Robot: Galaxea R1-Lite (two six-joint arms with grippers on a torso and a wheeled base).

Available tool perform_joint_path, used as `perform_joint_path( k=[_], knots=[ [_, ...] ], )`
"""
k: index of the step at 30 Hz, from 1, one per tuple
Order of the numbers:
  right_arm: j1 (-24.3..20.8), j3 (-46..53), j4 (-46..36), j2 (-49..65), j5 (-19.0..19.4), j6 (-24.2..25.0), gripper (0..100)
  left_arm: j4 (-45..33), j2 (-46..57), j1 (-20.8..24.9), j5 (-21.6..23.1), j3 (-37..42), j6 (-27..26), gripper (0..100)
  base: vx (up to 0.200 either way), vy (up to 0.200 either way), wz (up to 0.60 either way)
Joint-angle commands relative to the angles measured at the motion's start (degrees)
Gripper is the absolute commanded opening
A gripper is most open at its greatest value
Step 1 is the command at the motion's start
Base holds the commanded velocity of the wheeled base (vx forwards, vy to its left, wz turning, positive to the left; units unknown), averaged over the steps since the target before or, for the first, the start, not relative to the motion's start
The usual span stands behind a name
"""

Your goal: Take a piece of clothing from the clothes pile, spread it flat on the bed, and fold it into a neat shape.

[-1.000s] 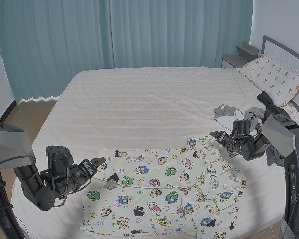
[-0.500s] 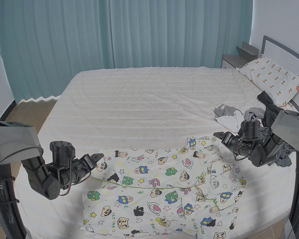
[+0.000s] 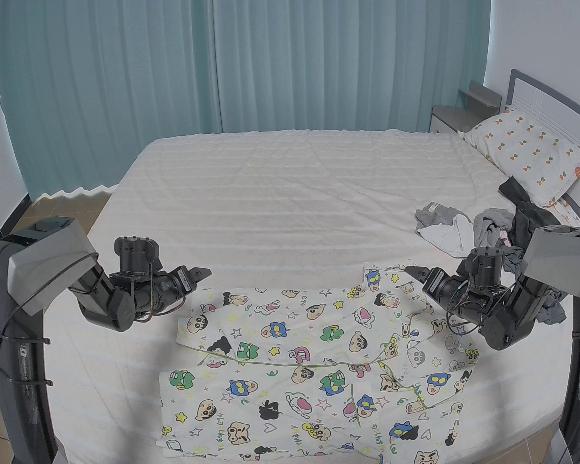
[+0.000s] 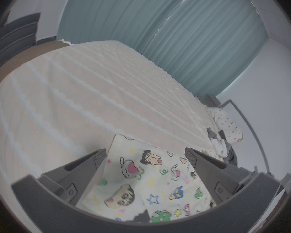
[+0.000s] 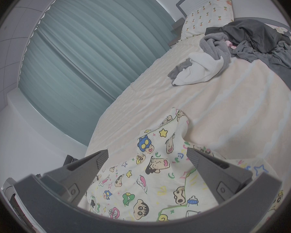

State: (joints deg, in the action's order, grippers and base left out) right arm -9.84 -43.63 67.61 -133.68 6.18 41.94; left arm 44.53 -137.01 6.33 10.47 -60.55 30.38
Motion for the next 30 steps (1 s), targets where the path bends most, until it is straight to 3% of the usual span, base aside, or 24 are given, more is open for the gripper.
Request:
perform_joint_path(
  k=[1,30],
  knots=[
    [-0.45,0.74,0.33,0.0,0.06,0.25,100,-0.94,-7.31,-0.35,0.25,-5.37,-3.04,100,0.0,0.0,0.0],
    [-0.71,1.62,0.59,0.88,0.94,0.34,100,-6.48,-12.05,2.29,-1.42,-14.95,-3.13,100,0.0,0.0,0.0]
  ],
)
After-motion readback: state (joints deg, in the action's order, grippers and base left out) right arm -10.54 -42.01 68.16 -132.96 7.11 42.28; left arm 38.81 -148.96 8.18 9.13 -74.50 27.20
